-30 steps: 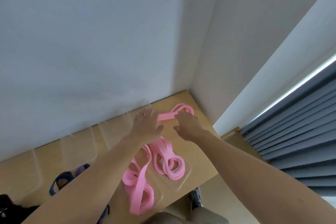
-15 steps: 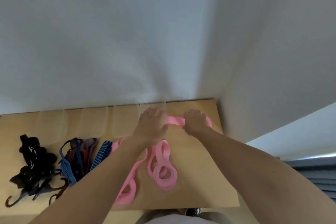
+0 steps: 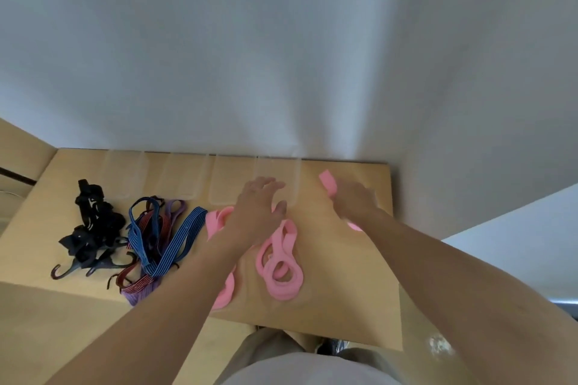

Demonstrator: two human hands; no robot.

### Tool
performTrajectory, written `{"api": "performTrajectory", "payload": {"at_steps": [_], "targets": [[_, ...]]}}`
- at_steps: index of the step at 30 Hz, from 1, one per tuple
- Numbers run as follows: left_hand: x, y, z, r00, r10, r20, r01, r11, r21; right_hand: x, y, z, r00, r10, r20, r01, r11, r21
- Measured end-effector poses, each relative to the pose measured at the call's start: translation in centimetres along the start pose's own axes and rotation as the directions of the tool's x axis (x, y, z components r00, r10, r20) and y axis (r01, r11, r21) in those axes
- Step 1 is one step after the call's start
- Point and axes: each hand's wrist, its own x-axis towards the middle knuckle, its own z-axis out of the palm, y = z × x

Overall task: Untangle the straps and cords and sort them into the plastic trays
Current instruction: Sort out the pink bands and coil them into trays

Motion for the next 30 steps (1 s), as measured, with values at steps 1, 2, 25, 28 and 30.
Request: {"api": "performTrajectory", "payload": {"at_steps": [1, 2, 25, 28, 30], "targets": [[-0.2, -0.1, 0.0, 1.000, 0.008, -0.012, -0.009, 1.000, -0.006, -0.2, -0.1, -0.1, 1.000, 0.012, -0.020, -0.011, 0.999, 0.049], [-0.3, -0.1, 0.1, 1.000, 0.021, -0.021, -0.021, 1.000, -0.010, -0.7, -0.3, -0.3, 0.999, 0.031, -0.020, -0.029, 0.995, 0.097], [-7.1, -6.5, 1.3, 0.882, 0.047, 0.469, 0.297, 0.718, -0.630, -14.1, -12.9, 4.7, 0.964, 0.265, 0.018, -0.162, 0.535, 0.829], [-7.8, -7.3, 1.8, 0.906, 0.038, 0.422, 0.258, 0.740, -0.621, -15.2, -14.0, 5.3, 0.958, 0.287, 0.015, -0.175, 0.540, 0.823], [-8.2, -7.8, 2.1, 0.911, 0.054, 0.409, 0.241, 0.735, -0.634, -15.7, -14.4, 5.6, 0.955, 0.295, 0.018, -0.187, 0.557, 0.809]]}}
